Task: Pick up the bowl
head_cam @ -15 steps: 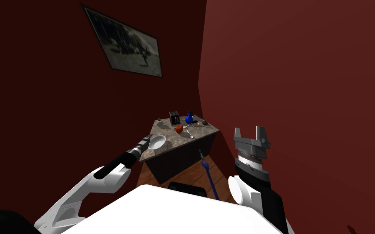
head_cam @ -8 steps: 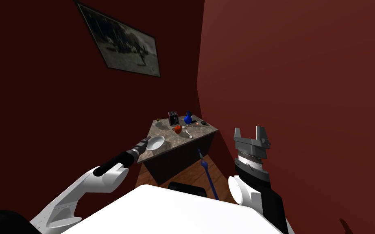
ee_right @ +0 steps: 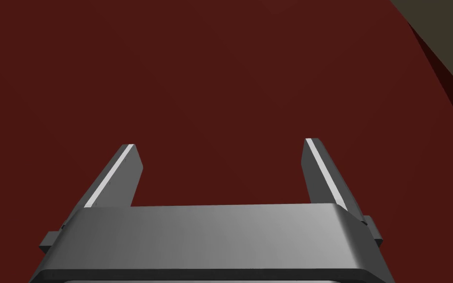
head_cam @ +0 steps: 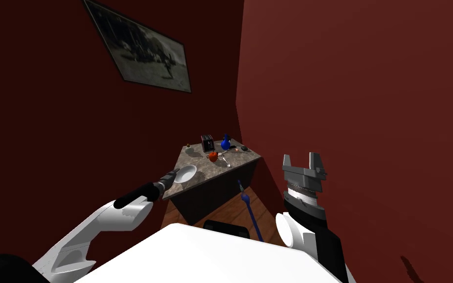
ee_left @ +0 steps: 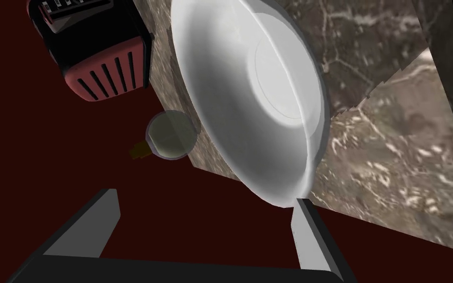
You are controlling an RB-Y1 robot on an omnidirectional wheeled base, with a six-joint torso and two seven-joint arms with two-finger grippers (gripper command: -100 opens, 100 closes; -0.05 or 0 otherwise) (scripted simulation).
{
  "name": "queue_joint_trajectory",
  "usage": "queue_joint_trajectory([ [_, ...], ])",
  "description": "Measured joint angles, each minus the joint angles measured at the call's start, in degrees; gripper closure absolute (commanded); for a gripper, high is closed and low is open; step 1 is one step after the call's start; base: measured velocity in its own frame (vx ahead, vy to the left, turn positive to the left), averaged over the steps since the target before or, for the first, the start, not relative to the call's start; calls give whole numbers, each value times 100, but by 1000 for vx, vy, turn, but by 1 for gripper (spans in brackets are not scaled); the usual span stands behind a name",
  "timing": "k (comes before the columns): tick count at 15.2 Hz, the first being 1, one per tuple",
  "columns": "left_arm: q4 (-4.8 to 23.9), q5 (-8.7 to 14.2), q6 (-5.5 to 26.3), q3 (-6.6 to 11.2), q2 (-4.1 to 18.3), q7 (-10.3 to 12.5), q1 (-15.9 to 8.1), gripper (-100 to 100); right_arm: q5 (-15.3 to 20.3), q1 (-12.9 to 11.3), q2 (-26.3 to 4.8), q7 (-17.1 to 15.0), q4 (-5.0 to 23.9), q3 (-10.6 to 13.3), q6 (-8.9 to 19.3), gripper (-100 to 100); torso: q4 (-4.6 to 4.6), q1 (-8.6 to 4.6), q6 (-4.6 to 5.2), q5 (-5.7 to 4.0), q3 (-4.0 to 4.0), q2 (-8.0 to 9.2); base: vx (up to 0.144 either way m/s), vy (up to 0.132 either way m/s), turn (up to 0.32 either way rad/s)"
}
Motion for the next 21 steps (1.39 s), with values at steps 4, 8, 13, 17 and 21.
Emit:
queue_joint_trajectory([
  [4,-3,114,438,121,65,21,16,-100,0,0,0,0,0,0,0,0,0,-1,1,0,-1,-2,14,-10,-49],
  [8,36,237,882,240,130,32,24,-100,0,0,0,0,0,0,0,0,-1,-1,0,0,-2,-4,20,-11,-50],
  [13,66,356,1421,362,185,50,24,-100,0,0,0,0,0,0,0,0,-1,-1,0,0,-3,-5,23,-12,-49],
  [17,85,485,1857,484,257,69,8,-100,0,0,0,0,0,0,0,0,-2,-2,1,0,-5,-8,27,-13,-57],
  [21,90,569,2267,570,285,87,14,-100,0,0,0,0,0,0,0,0,-2,-2,0,0,-5,-9,29,-11,-47],
])
